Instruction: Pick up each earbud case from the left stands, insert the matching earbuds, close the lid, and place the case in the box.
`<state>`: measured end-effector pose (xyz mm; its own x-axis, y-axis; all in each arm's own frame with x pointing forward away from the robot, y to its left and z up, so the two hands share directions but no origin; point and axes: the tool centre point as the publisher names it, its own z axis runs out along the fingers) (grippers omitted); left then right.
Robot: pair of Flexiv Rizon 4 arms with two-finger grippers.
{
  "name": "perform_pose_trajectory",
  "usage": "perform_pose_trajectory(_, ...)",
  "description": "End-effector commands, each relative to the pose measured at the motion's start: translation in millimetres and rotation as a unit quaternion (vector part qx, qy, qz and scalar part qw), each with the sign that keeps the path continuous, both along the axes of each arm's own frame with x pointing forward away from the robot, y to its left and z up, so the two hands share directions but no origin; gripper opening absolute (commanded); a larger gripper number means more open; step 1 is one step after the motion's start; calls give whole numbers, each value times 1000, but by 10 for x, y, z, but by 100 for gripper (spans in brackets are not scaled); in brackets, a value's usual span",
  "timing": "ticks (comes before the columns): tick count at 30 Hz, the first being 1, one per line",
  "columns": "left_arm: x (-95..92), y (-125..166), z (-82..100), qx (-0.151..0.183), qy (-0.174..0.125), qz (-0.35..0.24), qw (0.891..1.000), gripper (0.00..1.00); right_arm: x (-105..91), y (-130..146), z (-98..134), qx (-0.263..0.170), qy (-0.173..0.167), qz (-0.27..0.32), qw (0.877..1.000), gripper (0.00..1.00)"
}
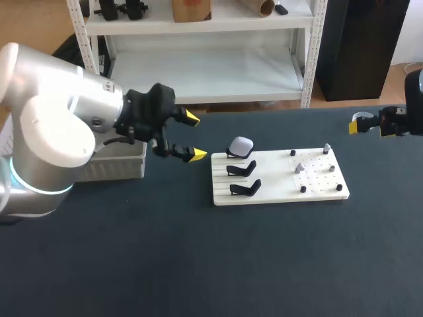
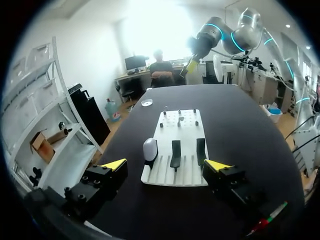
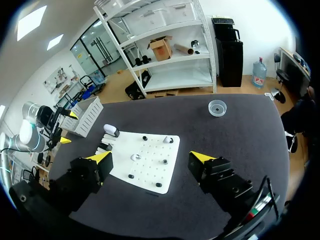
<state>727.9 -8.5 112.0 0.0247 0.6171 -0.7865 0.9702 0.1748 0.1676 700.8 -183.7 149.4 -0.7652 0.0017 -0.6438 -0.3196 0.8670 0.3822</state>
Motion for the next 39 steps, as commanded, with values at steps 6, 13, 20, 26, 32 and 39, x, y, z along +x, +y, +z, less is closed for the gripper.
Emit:
perform_pose_trajectory(6,351,-262,-296,-15,14,-30,999,100,2,-6,-2,1,0,1,1000,100)
perform_pose_trajectory(13,439,-344,-466,-34,28,-46,998,100,2,-6,-2,1,0,1,1000,100)
perform_pose_trajectory(20,496,-480,-553,-45,36,-45,997,94,2,-6,-2,1,0,1,1000,100)
perform_pose_trajectory(26,542,-572,-634,-51,48,-44,997,93,2,-6,-2,1,0,1,1000,100)
perform_pose_trajectory(32,627,-646,-732,-56,65,-47,995,89,2,-6,-2,1,0,1,1000,100)
perform_pose_trajectory(39,667,-710,-769,-54,75,-64,994,88,2,-6,-2,1,0,1,1000,100)
